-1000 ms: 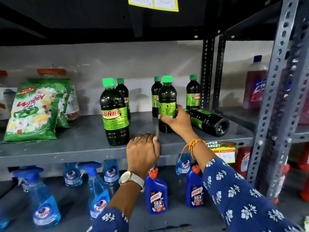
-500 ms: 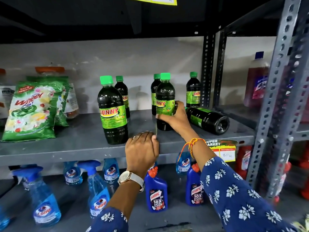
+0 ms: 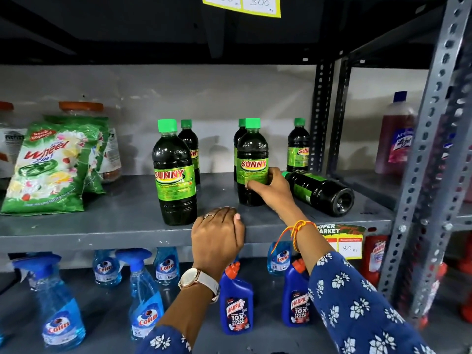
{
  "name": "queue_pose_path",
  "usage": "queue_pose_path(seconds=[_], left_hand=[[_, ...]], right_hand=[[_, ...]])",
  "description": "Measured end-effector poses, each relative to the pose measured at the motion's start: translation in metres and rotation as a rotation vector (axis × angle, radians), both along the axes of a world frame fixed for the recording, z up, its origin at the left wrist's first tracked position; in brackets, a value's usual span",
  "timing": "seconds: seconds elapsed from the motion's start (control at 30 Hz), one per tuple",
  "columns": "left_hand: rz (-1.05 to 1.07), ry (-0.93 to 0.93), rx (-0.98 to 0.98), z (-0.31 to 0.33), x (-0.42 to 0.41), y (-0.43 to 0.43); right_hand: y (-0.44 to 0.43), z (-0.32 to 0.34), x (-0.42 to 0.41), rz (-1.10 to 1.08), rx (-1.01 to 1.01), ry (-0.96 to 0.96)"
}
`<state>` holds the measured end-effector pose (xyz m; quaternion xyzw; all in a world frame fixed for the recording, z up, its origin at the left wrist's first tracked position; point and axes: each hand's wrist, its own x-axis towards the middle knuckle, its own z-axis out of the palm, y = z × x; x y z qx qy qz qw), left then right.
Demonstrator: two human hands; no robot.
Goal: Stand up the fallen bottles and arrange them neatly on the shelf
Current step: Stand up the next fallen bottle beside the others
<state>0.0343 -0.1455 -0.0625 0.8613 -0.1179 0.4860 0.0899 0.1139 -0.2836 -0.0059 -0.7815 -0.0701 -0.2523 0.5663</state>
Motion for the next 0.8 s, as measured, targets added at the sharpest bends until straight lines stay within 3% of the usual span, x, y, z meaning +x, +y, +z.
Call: queue_pose_path(seconds=[0.8], left_hand=[[-0.001,0.031,-0.005,0.001,-0.001,0.002]], right_hand=[[-0.002,0.004,-0.022,0.022,-0.045,0.027]])
